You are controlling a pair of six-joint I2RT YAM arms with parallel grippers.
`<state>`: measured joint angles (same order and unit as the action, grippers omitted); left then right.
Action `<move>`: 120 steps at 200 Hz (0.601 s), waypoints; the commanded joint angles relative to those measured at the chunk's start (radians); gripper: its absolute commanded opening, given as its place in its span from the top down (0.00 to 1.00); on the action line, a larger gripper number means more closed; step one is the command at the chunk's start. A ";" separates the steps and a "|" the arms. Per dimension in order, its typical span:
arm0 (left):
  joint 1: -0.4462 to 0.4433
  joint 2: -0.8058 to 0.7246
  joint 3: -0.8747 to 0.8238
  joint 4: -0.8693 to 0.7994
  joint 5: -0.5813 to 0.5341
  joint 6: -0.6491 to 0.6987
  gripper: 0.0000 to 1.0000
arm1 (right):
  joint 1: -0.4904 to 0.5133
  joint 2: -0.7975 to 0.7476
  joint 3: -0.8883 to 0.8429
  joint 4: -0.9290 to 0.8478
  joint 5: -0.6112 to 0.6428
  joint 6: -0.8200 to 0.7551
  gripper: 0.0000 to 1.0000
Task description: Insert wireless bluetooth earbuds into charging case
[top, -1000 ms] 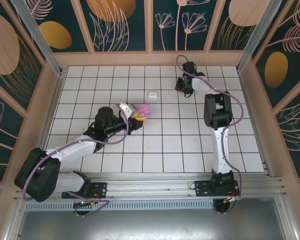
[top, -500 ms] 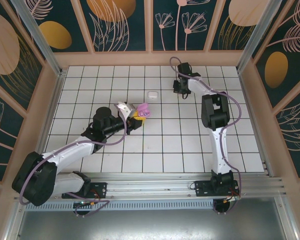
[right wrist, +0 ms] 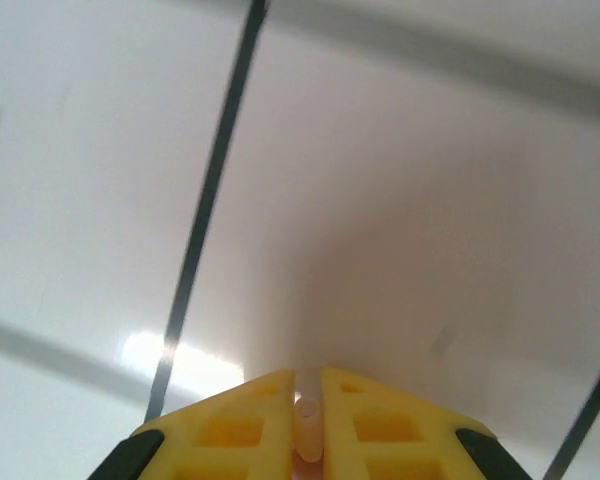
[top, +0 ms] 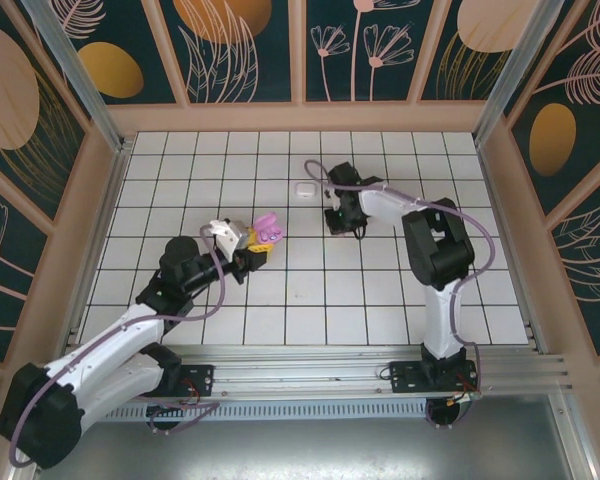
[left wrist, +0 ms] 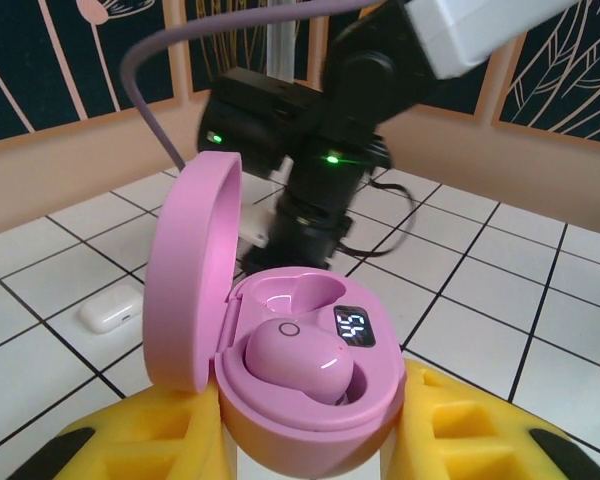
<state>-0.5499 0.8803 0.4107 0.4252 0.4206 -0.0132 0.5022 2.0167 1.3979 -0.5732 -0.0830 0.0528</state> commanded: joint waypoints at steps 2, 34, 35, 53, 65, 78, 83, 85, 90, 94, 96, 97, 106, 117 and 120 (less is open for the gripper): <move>-0.002 -0.061 -0.040 -0.036 -0.031 -0.027 0.77 | 0.071 -0.101 -0.126 0.003 -0.017 -0.036 0.86; -0.002 -0.071 -0.031 -0.059 -0.032 -0.023 0.77 | 0.124 -0.157 -0.250 0.006 0.026 -0.029 0.83; -0.002 -0.071 -0.030 -0.059 -0.032 -0.023 0.77 | 0.125 -0.159 -0.253 0.006 0.029 -0.027 0.83; -0.002 -0.056 -0.013 -0.067 -0.031 -0.019 0.77 | 0.131 -0.197 -0.284 0.028 0.062 0.010 0.75; -0.002 -0.048 -0.005 -0.069 -0.029 -0.018 0.77 | 0.137 -0.230 -0.293 0.044 0.062 0.038 0.69; -0.002 -0.044 0.001 -0.069 -0.031 -0.015 0.77 | 0.140 -0.271 -0.298 0.062 0.065 0.074 0.66; -0.002 -0.044 0.002 -0.067 -0.031 -0.013 0.77 | 0.139 -0.286 -0.298 0.064 0.066 0.086 0.66; -0.002 -0.044 0.004 -0.067 -0.032 -0.011 0.77 | 0.139 -0.293 -0.298 0.064 0.066 0.093 0.65; -0.002 -0.044 0.005 -0.068 -0.031 -0.008 0.77 | 0.140 -0.307 -0.297 0.064 0.070 0.107 0.65; -0.002 -0.044 0.007 -0.070 -0.032 -0.005 0.77 | 0.139 -0.321 -0.297 0.063 0.073 0.119 0.64; -0.002 -0.044 0.007 -0.071 -0.031 -0.005 0.77 | 0.139 -0.328 -0.297 0.063 0.075 0.126 0.64; -0.002 -0.044 0.008 -0.071 -0.031 -0.003 0.77 | 0.140 -0.332 -0.297 0.063 0.075 0.129 0.64; -0.002 -0.044 0.014 -0.077 -0.034 0.003 0.77 | 0.140 -0.364 -0.301 0.062 0.082 0.161 0.62; -0.002 -0.044 0.022 -0.088 -0.034 0.013 0.77 | 0.140 -0.414 -0.314 0.062 0.093 0.204 0.61; -0.002 -0.044 0.023 -0.091 -0.034 0.015 0.77 | 0.140 -0.430 -0.320 0.062 0.093 0.218 0.61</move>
<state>-0.5499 0.8368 0.3901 0.3447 0.3912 -0.0257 0.6357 1.7065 1.1000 -0.5201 -0.0261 0.1551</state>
